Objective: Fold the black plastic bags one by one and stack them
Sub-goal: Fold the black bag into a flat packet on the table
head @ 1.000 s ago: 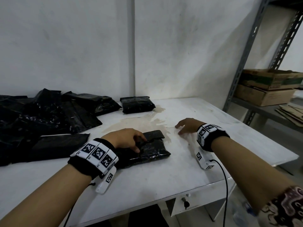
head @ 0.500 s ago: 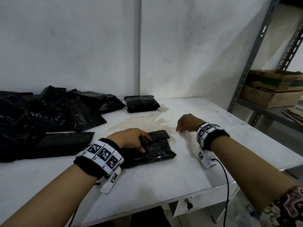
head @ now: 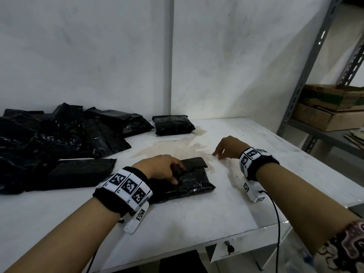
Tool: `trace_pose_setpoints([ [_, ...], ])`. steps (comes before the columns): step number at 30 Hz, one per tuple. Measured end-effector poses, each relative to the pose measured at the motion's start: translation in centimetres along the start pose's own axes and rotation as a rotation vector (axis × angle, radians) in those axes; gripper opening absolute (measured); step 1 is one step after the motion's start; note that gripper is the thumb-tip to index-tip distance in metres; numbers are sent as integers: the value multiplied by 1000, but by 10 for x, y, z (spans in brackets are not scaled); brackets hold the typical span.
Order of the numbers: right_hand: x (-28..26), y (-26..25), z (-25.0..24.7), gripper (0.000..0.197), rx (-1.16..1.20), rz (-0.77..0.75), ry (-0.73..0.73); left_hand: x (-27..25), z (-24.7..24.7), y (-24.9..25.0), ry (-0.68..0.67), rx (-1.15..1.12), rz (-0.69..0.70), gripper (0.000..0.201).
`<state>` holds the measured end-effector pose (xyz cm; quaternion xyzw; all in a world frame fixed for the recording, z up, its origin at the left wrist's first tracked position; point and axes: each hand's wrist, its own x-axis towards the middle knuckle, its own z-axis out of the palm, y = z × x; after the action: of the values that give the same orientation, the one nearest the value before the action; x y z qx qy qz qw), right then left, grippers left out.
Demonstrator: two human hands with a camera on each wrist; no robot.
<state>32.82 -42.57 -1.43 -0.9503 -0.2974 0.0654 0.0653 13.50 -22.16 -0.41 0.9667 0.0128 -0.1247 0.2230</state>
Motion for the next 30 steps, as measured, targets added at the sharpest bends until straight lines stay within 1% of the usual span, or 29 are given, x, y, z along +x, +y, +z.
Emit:
trace_pose_setpoints([
  [2,0,1,-2,22,5,14,-27,0,0,0,-1,4,0,54],
  [5,-1,2,-3,13,9,12,-9,0,-1,1,-1,6,2,54],
  [7,-1,4,-2,15,17,-2,-6,0,-1,1,0,8,3,54],
  [10,-1,4,-3,27,26,-18,-35,1,-1,1,-2,5,0,54],
  [16,3,1,-2,12,-35,-4,-7,0,-1,2,-2,12,2,54],
  [17,2,2,-2,12,-34,-7,-2,0,-1,2,-1,14,3,54],
  [21,-3,5,0,24,1,-30,-1,0,0,2,-4,13,2,53],
  [23,-6,6,0,22,0,-36,0,0,0,3,-16,21,0,52],
  [26,-18,8,-1,15,-17,-56,8,-1,0,8,-30,54,2,51],
  [30,-47,10,0,8,3,-74,30,-3,0,15,-50,80,3,49],
])
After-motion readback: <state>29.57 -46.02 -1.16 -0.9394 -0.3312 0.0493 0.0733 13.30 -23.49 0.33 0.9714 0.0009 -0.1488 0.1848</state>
